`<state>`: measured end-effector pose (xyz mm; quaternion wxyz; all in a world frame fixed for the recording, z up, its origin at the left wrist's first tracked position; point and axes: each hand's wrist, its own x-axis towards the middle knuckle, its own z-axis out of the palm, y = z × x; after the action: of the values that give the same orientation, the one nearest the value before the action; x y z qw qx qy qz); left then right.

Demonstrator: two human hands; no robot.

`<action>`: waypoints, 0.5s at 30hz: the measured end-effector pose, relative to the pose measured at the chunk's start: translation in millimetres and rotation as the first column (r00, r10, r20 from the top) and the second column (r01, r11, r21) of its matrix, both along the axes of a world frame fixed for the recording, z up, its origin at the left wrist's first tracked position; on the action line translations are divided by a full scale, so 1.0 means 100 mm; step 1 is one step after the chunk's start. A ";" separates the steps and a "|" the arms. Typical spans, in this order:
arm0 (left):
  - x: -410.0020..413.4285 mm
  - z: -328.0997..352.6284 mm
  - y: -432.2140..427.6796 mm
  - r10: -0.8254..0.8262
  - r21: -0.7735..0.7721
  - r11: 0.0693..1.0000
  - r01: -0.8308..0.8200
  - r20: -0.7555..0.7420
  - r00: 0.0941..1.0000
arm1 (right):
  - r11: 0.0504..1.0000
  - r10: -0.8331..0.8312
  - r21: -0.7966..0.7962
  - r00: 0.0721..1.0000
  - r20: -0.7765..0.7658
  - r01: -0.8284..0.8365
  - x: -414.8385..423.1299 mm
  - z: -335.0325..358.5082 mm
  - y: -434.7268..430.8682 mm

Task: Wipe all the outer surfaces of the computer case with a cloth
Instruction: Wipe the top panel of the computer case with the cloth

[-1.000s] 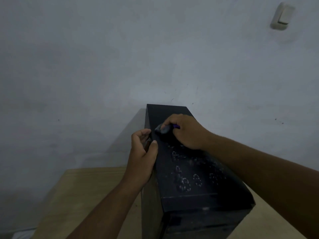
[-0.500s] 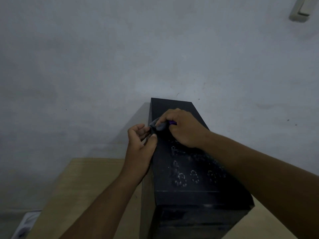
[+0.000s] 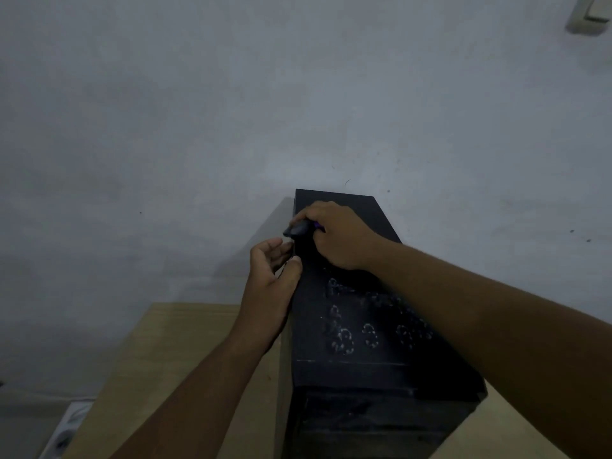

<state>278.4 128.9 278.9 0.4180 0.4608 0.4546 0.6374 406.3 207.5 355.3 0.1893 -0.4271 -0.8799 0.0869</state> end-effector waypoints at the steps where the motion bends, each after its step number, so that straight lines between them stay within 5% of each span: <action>1: 0.00 0.00 0.00 -0.001 0.000 1.000 0.001 -0.006 1.000 | 1.000 -0.006 -0.006 1.000 0.002 0.006 -0.01 0.00 0.01; 15: -0.04 0.05 -0.04 -0.022 -0.033 0.999 0.017 -0.150 0.988 | 0.997 0.034 0.070 0.999 -0.037 -0.031 0.29 -0.04 -0.49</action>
<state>274.1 124.6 283.6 0.3961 0.5053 0.4901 0.5895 435.4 158.8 351.4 0.2194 -0.4042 -0.8854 0.0673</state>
